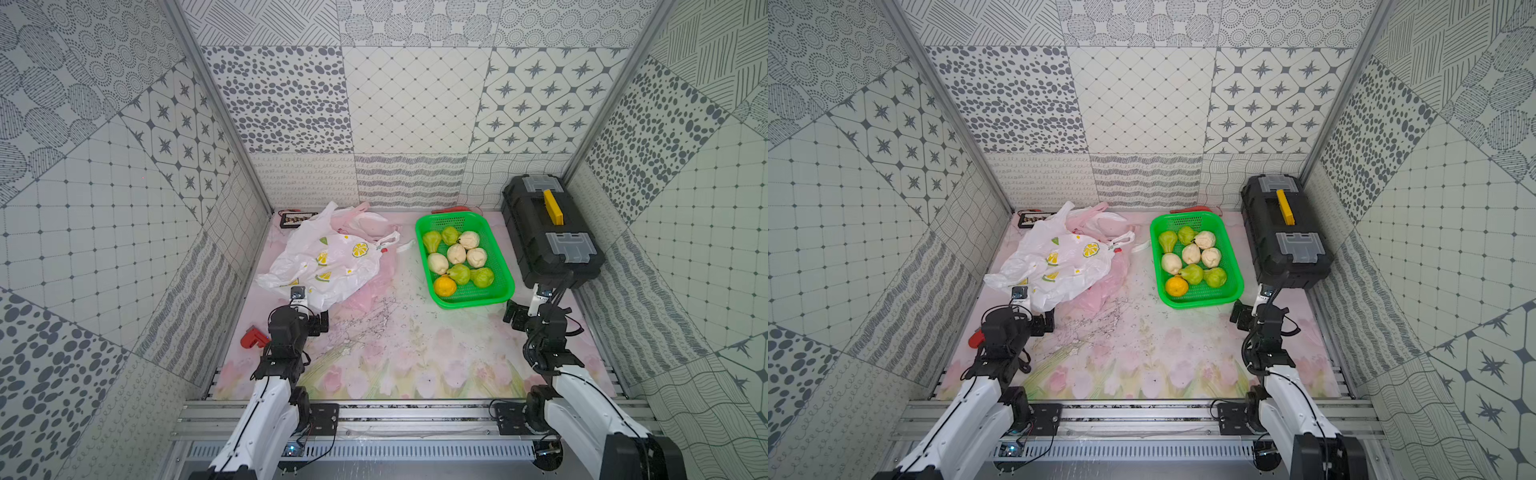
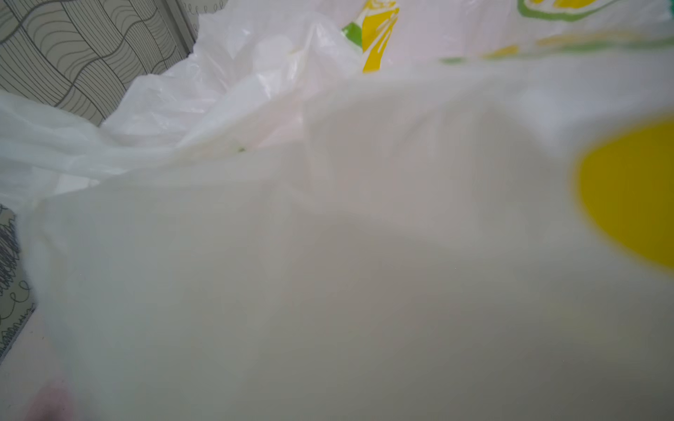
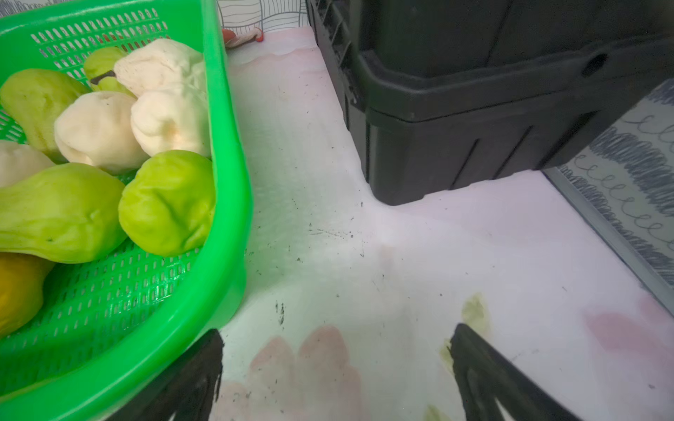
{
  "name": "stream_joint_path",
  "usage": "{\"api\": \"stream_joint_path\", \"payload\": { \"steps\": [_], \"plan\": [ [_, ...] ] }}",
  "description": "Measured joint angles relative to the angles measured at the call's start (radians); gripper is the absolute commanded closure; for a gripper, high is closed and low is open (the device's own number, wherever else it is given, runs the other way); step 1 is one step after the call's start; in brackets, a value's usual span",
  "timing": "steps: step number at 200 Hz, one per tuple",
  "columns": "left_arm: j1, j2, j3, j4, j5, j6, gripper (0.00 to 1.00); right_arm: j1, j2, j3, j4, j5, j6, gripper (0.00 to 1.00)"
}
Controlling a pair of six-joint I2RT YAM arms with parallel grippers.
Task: Place the pears into plastic bags & tie knots
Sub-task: Move the plastic bag to the center of the board.
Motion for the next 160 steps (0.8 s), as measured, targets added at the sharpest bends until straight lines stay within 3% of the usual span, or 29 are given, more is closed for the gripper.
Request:
{"api": "stream_joint_path", "payload": {
  "steps": [29,63,107,160],
  "plan": [
    [-0.001,0.264,0.074,0.093,0.000,0.000,0.02,0.032,0.315,0.087,0.143,0.019,-0.021,0.02],
    [-0.002,0.506,0.143,0.202,0.000,-0.003,0.02,0.058,0.529,0.150,0.280,0.032,-0.041,0.02],
    [-0.006,0.703,0.203,0.326,-0.001,-0.007,0.02,0.072,0.642,0.185,0.402,0.044,-0.058,0.02],
    [-0.008,0.807,0.236,0.443,-0.001,-0.019,0.02,0.078,0.665,0.198,0.495,0.055,-0.072,0.02]
  ]
}}
